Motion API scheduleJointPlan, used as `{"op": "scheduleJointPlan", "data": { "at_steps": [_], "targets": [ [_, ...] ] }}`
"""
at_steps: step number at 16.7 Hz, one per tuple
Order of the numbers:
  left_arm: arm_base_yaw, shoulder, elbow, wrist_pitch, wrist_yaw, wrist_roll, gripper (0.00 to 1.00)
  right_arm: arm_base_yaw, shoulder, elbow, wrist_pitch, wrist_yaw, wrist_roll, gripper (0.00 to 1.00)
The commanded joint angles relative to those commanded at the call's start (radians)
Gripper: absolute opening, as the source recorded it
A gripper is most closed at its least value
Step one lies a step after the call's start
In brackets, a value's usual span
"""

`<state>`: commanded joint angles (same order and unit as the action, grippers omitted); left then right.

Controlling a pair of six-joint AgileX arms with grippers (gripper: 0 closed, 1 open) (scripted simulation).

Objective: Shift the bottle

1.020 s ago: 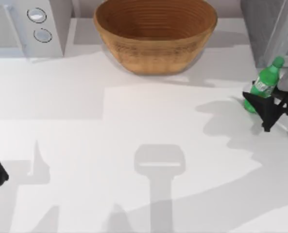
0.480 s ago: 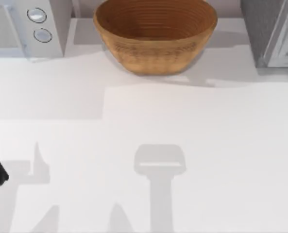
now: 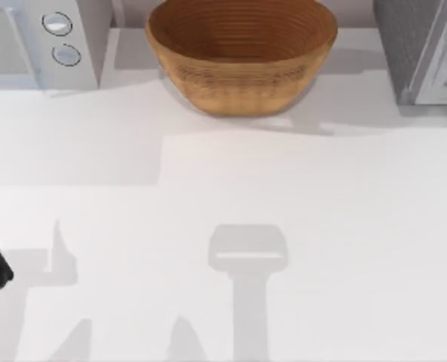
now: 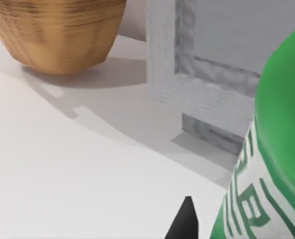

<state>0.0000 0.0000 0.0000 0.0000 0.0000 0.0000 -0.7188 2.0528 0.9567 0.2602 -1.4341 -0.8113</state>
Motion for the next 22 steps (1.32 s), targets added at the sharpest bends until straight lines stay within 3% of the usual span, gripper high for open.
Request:
{"op": "scheduleJointPlan", "data": {
  "at_steps": [4,13,19,22],
  "targets": [
    [0.000,0.000,0.000,0.000,0.000,0.000,1.00,0.013,0.053,-0.012,0.106,0.008,0.083,0.00],
    [0.000,0.000,0.000,0.000,0.000,0.000,1.00,0.123,0.186,-0.054,0.649,0.105,0.418,0.00],
    [0.000,0.000,0.000,0.000,0.000,0.000,1.00,0.137,0.188,-0.055,0.696,0.120,0.450,0.00],
    [0.000,0.000,0.000,0.000,0.000,0.000,1.00,0.137,0.188,-0.055,0.696,0.120,0.450,0.23]
  ]
}}
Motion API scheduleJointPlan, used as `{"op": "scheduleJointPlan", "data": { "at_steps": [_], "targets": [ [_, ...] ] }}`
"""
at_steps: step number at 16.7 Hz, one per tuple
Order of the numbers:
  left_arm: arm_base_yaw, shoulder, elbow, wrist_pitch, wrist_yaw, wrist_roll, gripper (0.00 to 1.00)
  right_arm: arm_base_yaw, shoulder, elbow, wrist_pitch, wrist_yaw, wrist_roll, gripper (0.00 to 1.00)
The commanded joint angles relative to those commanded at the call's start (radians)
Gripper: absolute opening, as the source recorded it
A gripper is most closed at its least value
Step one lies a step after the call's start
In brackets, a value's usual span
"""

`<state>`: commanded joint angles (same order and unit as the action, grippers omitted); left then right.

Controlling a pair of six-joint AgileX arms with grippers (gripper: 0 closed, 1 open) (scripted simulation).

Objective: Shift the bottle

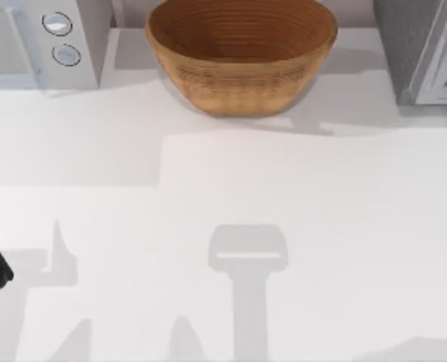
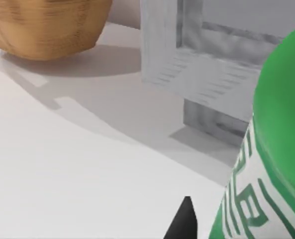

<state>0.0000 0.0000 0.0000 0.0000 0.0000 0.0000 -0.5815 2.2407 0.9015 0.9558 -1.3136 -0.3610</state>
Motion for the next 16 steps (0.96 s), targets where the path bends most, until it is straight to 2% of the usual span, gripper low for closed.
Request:
{"op": "scheduleJointPlan", "data": {
  "at_steps": [10,16],
  "targets": [
    [0.000,0.000,0.000,0.000,0.000,0.000,1.00,0.000,0.000,0.000,0.000,0.000,0.000,0.98],
    [0.000,0.000,0.000,0.000,0.000,0.000,1.00,0.000,0.000,0.000,0.000,0.000,0.000,1.00]
  ]
}}
